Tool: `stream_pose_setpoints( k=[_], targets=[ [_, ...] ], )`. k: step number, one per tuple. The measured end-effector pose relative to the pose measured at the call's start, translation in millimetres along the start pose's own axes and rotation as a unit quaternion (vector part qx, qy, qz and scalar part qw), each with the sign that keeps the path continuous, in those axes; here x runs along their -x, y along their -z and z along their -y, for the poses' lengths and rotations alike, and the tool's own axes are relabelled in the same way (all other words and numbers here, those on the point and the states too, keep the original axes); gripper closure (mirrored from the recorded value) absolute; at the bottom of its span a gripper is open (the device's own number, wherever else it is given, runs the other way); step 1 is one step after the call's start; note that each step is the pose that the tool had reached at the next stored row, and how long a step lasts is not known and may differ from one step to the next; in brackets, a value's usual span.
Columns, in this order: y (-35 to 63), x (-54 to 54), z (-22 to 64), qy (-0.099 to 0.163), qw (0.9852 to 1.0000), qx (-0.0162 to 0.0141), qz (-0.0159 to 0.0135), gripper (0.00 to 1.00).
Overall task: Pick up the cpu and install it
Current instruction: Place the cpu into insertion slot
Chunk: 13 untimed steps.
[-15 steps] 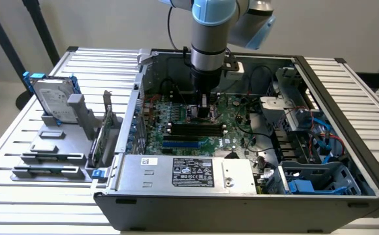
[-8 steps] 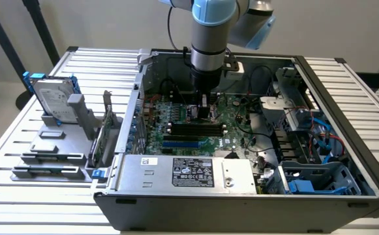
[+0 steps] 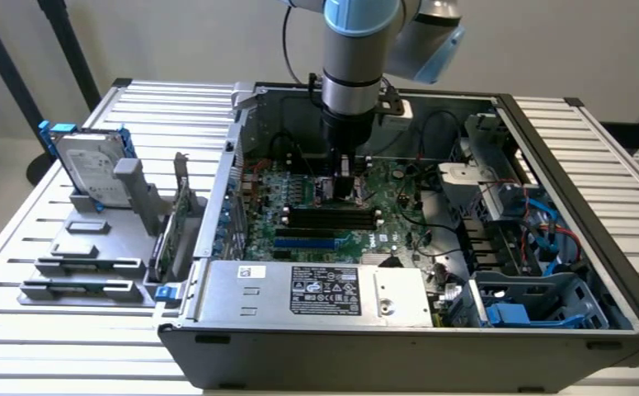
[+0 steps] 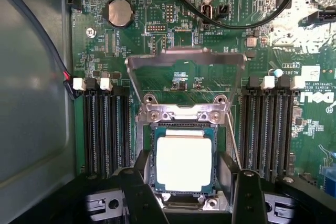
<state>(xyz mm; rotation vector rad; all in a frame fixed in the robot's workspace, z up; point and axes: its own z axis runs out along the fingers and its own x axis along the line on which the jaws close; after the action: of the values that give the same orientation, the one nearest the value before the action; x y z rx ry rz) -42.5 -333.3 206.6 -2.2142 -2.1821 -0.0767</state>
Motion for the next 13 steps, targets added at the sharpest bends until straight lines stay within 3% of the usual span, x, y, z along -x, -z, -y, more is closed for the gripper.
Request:
stream_pose_setpoints(
  k=[8,11,13],
  targets=[
    [18.9,-0.9,11.6,0.0,1.0,0.0,-0.0001,0.4],
    [20.4,-0.9,19.9,0.0,1.0,0.0,-0.0001,0.58],
    [20.8,-0.8,25.7,0.0,1.0,-0.0004,-0.0001,0.64]
  ],
)
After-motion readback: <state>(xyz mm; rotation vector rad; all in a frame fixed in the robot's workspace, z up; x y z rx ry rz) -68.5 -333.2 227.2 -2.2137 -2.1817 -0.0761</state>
